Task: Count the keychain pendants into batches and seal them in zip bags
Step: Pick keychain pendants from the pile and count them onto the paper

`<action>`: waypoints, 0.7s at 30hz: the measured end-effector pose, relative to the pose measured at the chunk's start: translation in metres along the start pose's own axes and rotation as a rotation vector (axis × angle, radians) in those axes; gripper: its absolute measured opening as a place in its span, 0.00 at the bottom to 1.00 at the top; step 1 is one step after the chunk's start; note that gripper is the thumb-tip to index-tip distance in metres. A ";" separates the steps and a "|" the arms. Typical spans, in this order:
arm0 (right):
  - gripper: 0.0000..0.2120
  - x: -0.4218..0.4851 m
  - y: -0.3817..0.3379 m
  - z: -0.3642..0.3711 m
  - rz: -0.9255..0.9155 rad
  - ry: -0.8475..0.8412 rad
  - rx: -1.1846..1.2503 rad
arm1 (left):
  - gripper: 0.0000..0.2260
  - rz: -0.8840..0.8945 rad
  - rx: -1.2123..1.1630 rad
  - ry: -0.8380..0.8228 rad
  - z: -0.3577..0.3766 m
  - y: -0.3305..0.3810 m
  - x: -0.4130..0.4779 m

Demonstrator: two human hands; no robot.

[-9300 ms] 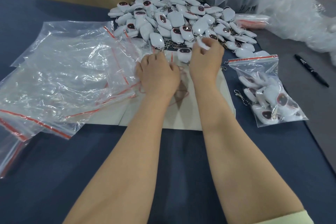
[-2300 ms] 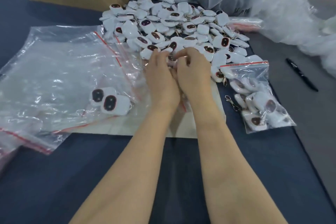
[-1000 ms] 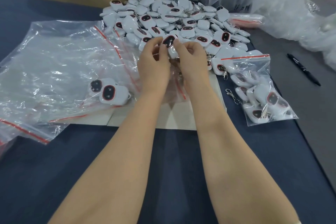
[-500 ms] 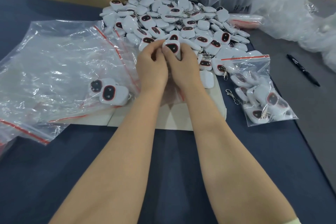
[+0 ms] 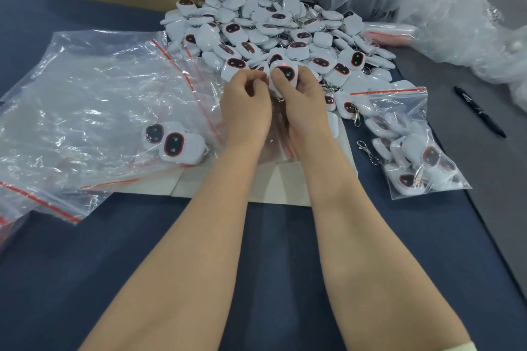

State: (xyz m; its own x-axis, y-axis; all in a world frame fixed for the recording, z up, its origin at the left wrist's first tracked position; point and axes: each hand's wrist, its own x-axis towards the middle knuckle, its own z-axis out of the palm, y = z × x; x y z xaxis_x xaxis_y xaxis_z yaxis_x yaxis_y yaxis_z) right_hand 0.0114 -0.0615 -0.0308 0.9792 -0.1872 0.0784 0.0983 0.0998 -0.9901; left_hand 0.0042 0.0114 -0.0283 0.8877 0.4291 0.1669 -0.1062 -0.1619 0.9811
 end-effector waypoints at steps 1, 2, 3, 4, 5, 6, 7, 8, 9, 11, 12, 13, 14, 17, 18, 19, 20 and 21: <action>0.11 0.000 0.000 0.001 0.010 0.015 -0.002 | 0.10 -0.003 -0.003 -0.001 0.000 0.000 0.000; 0.09 0.001 0.000 0.001 0.025 0.024 0.006 | 0.10 -0.007 -0.007 -0.004 0.000 0.000 -0.001; 0.07 0.001 -0.001 0.002 0.047 0.025 0.027 | 0.10 -0.011 -0.010 -0.006 0.000 0.001 -0.001; 0.06 0.001 -0.002 0.002 0.071 0.024 0.048 | 0.10 -0.015 -0.012 -0.008 0.000 0.001 -0.002; 0.08 0.002 -0.003 0.002 0.091 0.022 0.059 | 0.10 -0.017 -0.016 -0.008 0.001 0.001 -0.002; 0.10 0.003 -0.003 0.002 0.100 0.023 0.055 | 0.10 -0.019 -0.020 -0.008 0.001 0.001 -0.002; 0.12 0.003 -0.002 0.002 0.100 0.026 0.044 | 0.10 -0.020 -0.023 -0.006 0.001 0.001 -0.002; 0.12 0.004 -0.002 0.002 0.097 0.029 0.027 | 0.10 -0.020 -0.023 -0.003 0.001 0.001 -0.002; 0.12 0.004 -0.002 0.002 0.094 0.032 0.012 | 0.10 -0.022 -0.021 0.000 0.001 0.000 -0.002; 0.12 0.003 -0.003 0.003 0.091 0.043 0.019 | 0.10 -0.027 -0.021 0.004 0.001 0.000 -0.002; 0.11 0.003 -0.004 0.003 0.088 0.059 0.038 | 0.10 -0.029 -0.023 0.006 0.001 0.000 -0.001; 0.11 0.003 -0.004 0.003 0.090 0.079 0.061 | 0.10 -0.027 -0.024 0.010 0.001 0.000 -0.001; 0.11 0.004 -0.004 0.004 0.099 0.100 0.088 | 0.10 -0.023 -0.025 0.017 0.001 0.000 0.000; 0.13 0.006 -0.004 0.003 0.150 0.123 0.121 | 0.10 -0.010 -0.023 0.038 0.000 0.003 -0.001; 0.12 0.007 -0.003 0.002 0.154 0.115 0.114 | 0.10 -0.008 -0.024 0.045 0.000 0.005 -0.002; 0.11 0.007 -0.002 0.002 0.153 0.105 0.101 | 0.10 -0.008 -0.024 0.054 0.000 0.006 -0.003; 0.11 0.007 -0.002 0.002 0.148 0.103 0.085 | 0.10 -0.012 -0.025 0.065 -0.001 0.007 -0.003; 0.11 0.007 -0.002 0.001 0.140 0.107 0.070 | 0.10 -0.020 -0.024 0.075 -0.002 0.008 -0.003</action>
State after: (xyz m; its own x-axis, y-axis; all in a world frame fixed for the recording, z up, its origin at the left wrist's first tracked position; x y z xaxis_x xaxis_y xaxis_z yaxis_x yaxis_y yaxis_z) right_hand 0.0183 -0.0619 -0.0280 0.9601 -0.2690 -0.0761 -0.0218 0.1994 -0.9797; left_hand 0.0000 0.0103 -0.0206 0.8540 0.4973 0.1530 -0.1002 -0.1312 0.9863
